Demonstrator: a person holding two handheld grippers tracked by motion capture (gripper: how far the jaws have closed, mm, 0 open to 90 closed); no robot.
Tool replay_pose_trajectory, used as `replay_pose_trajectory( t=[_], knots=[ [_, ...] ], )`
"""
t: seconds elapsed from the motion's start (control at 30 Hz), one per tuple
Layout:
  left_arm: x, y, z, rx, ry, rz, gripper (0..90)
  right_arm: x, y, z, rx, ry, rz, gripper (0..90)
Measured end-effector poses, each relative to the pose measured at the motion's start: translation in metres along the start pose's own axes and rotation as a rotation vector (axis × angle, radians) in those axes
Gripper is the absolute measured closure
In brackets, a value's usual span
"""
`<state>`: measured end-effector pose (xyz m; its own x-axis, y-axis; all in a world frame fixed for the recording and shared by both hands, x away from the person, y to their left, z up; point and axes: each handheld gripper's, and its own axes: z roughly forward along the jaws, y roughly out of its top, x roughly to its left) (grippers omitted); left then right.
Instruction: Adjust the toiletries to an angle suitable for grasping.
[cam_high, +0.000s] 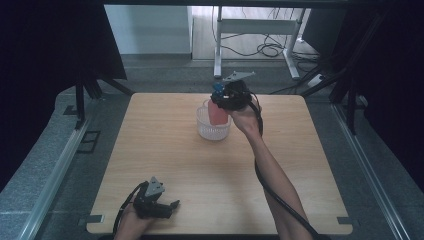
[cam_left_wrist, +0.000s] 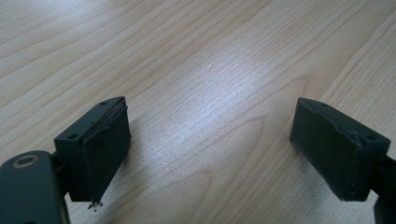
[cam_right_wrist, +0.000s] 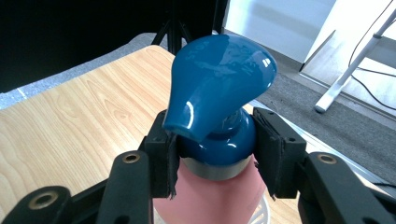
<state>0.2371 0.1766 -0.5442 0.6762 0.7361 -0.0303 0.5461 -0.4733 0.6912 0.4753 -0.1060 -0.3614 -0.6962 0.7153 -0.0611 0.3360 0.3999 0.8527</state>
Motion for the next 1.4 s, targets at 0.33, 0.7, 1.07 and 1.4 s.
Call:
replay_pose_trajectory(
  t=[0.33, 0.7, 1.07, 1.4],
  knots=[
    [0.0, 0.0, 0.0, 0.001, -0.002, 0.0, 12.0, -0.001, -0.009, 0.012, 0.018, 0.002, 0.007, 53.1],
    [-0.001, 0.0, 0.0, 0.002, -0.003, 0.001, 12.0, -0.001, -0.02, 0.024, 0.033, 0.013, 0.017, 53.1],
    [-0.001, 0.0, 0.0, 0.002, -0.002, 0.0, 12.0, 0.001, -0.032, 0.035, 0.048, 0.022, 0.019, 53.1],
    [-0.001, 0.0, 0.0, 0.003, -0.004, 0.002, 12.0, 0.002, -0.04, 0.043, 0.064, 0.025, 0.013, 53.1]
  ],
)
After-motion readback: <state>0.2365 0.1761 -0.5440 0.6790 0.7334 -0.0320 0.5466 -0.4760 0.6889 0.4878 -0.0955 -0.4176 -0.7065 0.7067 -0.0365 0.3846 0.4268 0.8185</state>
